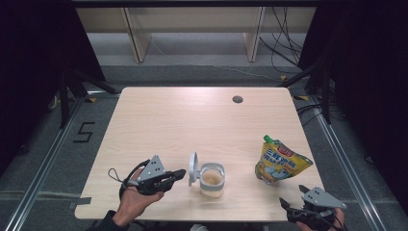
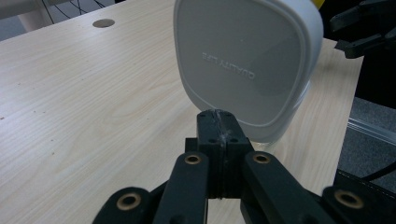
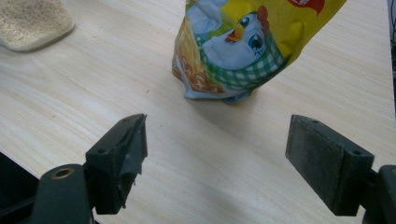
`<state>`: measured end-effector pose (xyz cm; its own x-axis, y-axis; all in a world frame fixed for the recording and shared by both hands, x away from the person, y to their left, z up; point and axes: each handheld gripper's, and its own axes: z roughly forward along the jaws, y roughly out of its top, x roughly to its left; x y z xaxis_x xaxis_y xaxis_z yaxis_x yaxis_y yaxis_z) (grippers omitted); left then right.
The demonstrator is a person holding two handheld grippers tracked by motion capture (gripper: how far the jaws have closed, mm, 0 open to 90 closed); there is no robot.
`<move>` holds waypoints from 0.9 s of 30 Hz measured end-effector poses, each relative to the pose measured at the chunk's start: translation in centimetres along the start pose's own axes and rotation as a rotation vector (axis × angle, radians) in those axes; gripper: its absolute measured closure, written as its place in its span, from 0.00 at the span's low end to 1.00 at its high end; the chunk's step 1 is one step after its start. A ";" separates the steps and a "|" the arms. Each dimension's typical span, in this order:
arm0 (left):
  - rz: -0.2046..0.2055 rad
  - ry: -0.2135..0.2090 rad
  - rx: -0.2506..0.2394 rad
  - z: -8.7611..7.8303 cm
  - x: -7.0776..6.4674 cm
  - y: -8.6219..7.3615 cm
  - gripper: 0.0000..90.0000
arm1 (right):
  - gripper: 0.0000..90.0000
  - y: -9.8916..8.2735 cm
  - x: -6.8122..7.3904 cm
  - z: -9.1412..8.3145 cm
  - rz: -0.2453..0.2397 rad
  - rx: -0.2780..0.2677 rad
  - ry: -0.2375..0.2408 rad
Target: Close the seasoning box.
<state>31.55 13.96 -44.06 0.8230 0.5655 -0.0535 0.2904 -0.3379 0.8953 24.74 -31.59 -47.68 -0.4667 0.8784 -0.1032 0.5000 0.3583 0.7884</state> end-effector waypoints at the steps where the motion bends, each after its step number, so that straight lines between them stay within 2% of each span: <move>1: 0.001 0.001 -0.002 0.0 0.0 0.1 0.99 | 0.24 0.0 0.0 0.0 0.001 0.000 0.000; 3: -0.001 0.005 -0.007 0.0 0.0 0.2 0.99 | 0.24 0.0 0.1 0.0 0.014 0.008 0.008; 4: 0.003 0.004 -0.007 0.0 0.0 0.3 0.99 | 0.24 0.0 0.0 0.0 0.003 0.000 0.000; 5: -0.011 0.005 -0.013 0.1 -0.2 0.4 0.99 | 0.24 0.0 0.0 -0.1 -0.002 0.000 -0.006; 6: 0.010 0.004 -0.008 0.1 -0.1 0.6 0.99 | 0.24 -0.1 0.0 -0.2 0.013 0.008 0.003; 7: 0.000 0.000 -0.017 0.2 -0.3 0.6 0.99 | 0.24 -0.1 -0.1 -0.3 -0.001 0.001 -0.014; 8: 0.010 -0.002 -0.011 0.2 -0.4 0.8 0.99 | 0.24 -0.1 0.0 -0.2 0.015 0.006 0.004; 9: 0.010 -0.015 -0.019 0.3 -0.4 0.9 0.99 | 0.25 -0.1 0.0 -0.3 0.019 0.012 0.001; 10: 0.027 -0.018 -0.021 0.4 -0.4 1.0 0.99 | 0.25 -0.1 -0.1 -0.2 0.008 0.003 -0.004; 11: 0.012 -0.023 -0.022 0.4 -0.6 1.1 0.99 | 0.25 -0.2 0.0 -0.2 0.011 0.004 -0.003; 12: 0.016 -0.015 -0.018 0.5 -0.7 1.2 0.99 | 0.25 -0.2 0.0 -0.2 0.012 0.006 -0.003; 13: 0.033 -0.026 -0.022 0.6 -0.7 1.3 0.99 | 0.25 -0.2 -0.1 -0.2 0.005 0.002 -0.010; 14: 0.016 -0.018 -0.022 0.6 -0.9 1.4 0.99 | 0.25 -0.2 -0.1 -0.2 0.003 0.002 -0.013; 16: 0.021 -0.026 -0.022 0.7 -1.0 1.6 0.99 | 0.25 -0.2 0.0 -0.3 0.022 0.013 0.004; 17: 0.018 -0.028 -0.022 0.7 -1.0 1.7 0.99 | 0.25 -0.2 0.0 -0.3 0.019 0.015 -0.007; 18: 0.034 -0.035 -0.027 0.8 -1.0 1.8 0.99 | 0.25 -0.2 -0.1 -0.3 0.007 0.008 -0.012; 19: 0.019 -0.031 -0.029 0.8 -1.1 1.8 0.99 | 0.25 -0.2 -0.1 -0.3 0.008 0.008 -0.011; 20: 0.036 -0.033 -0.027 0.8 -1.1 1.9 0.99 | 0.25 -0.2 -0.1 -0.3 0.008 0.009 -0.011; 24: 0.041 -0.036 -0.028 1.0 -1.3 2.2 0.99 | 0.25 -0.1 0.0 -0.2 -0.002 0.007 -0.016; 27: 0.046 -0.039 -0.022 1.2 -1.5 2.3 0.99 | 0.25 -0.2 0.1 -0.2 0.011 0.006 -0.015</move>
<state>31.56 11.42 -42.44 0.8539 0.5196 -0.0291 0.2413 -0.3458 0.9068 24.47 -31.66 -47.67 -0.4507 0.8866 -0.1037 0.5091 0.3507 0.7860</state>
